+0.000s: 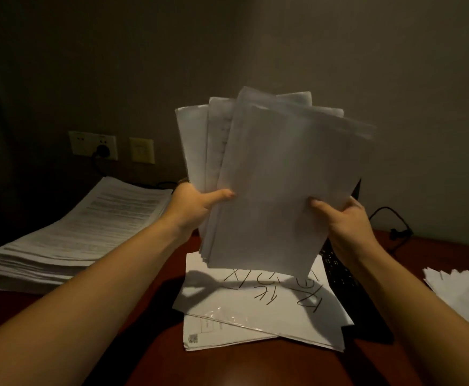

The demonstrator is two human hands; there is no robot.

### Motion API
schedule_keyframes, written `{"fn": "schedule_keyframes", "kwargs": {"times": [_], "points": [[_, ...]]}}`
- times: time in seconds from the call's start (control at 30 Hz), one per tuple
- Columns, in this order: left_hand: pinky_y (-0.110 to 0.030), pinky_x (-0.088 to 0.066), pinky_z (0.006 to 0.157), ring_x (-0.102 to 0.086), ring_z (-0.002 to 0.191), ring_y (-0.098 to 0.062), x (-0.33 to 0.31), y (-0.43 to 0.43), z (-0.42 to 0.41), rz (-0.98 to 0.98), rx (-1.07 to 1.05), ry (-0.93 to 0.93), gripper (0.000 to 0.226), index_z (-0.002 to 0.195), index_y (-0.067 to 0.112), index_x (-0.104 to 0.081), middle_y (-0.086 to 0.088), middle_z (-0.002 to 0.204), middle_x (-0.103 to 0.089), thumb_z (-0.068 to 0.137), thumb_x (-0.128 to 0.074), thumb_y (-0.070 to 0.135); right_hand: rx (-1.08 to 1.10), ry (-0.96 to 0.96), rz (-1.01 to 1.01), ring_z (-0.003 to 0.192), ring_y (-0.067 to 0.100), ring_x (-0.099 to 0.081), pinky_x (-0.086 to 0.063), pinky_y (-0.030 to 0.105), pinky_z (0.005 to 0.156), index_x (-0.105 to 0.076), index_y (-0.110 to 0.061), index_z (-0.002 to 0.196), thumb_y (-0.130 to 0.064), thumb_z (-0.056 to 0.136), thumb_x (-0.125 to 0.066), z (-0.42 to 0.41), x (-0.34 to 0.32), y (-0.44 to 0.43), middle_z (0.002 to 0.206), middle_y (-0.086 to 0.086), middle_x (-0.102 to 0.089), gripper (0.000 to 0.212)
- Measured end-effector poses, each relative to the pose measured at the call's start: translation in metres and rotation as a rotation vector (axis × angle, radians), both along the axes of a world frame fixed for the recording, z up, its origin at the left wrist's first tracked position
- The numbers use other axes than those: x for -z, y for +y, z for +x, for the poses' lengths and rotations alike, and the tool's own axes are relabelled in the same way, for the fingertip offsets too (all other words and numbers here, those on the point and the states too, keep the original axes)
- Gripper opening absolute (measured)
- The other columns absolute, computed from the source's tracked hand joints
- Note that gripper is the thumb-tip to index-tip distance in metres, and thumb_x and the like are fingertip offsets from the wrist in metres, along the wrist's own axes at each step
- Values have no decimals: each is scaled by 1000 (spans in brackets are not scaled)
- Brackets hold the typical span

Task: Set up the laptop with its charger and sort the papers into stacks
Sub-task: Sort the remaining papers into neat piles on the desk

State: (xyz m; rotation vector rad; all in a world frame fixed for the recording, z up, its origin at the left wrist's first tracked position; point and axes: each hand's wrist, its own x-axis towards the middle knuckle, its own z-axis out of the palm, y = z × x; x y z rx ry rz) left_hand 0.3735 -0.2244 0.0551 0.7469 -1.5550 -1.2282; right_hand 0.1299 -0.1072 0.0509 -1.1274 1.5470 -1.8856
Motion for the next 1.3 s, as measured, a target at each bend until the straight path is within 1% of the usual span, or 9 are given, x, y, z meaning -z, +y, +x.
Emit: {"fn": "schedule_keyframes", "kwargs": {"times": [0.17,0.33,0.5,0.63,0.73,0.97,1.1,1.2,1.3], "points": [[-25,-60,74,-74,95,-16,17,5,-10,54,114,52,40,109,19,-71,4,98,-77,72,-85,14,-107,77,41,110,19,-65,-58,41,88,-50,-18,135,-8,86,-72,9,7,0,125,3,-64,55],[-13,-54,65,-71,82,2,37,10,-20,38,75,-27,24,95,30,-70,15,91,-74,80,-82,15,-61,95,74,105,18,-67,-57,36,89,-56,-21,125,-4,92,-65,21,25,0,117,0,-68,38],[-19,-58,78,-72,93,-5,17,7,-17,4,75,6,25,102,29,-72,10,98,-76,83,-80,17,-69,67,32,99,10,-64,-54,26,77,-52,-24,127,-8,98,-57,24,9,-6,113,-9,-65,33],[-22,-53,68,-69,91,-13,59,15,-10,179,-5,-109,22,99,21,-69,2,101,-73,82,-82,23,-105,49,212,106,20,-65,-54,42,95,-58,-18,127,-9,97,-58,27,40,-8,120,3,-68,31],[-29,-50,73,-63,95,-17,87,18,-2,215,-72,-186,26,105,21,-62,4,101,-67,86,-78,29,-119,117,297,104,19,-63,-52,43,93,-60,-18,121,-15,99,-56,33,55,-4,114,0,-67,22],[-21,-51,71,-65,94,-6,59,-5,27,119,-98,-153,27,119,23,-64,15,99,-68,93,-72,21,-121,191,271,108,26,-63,-53,48,96,-52,-14,133,-22,101,-53,58,41,-22,120,6,-63,32],[-38,-57,85,-68,99,-18,41,-26,56,138,-160,-229,23,118,24,-62,4,109,-71,97,-66,19,-141,147,222,113,25,-61,-53,47,99,-48,-18,135,-20,101,-53,83,36,-45,123,0,-61,34],[-35,-54,84,-66,101,-20,32,-43,84,167,-167,-305,39,134,21,-56,-1,121,-66,97,-64,10,-125,157,221,109,24,-63,-55,43,97,-49,-15,136,-16,102,-51,108,38,-64,122,0,-62,34],[-33,-54,87,-63,108,-22,27,-62,114,209,-112,-328,72,156,22,-31,-6,138,-57,95,-61,-2,-108,155,235,82,15,-65,-62,29,72,-50,-14,136,-13,104,-47,136,42,-81,103,-9,-62,32]]}}
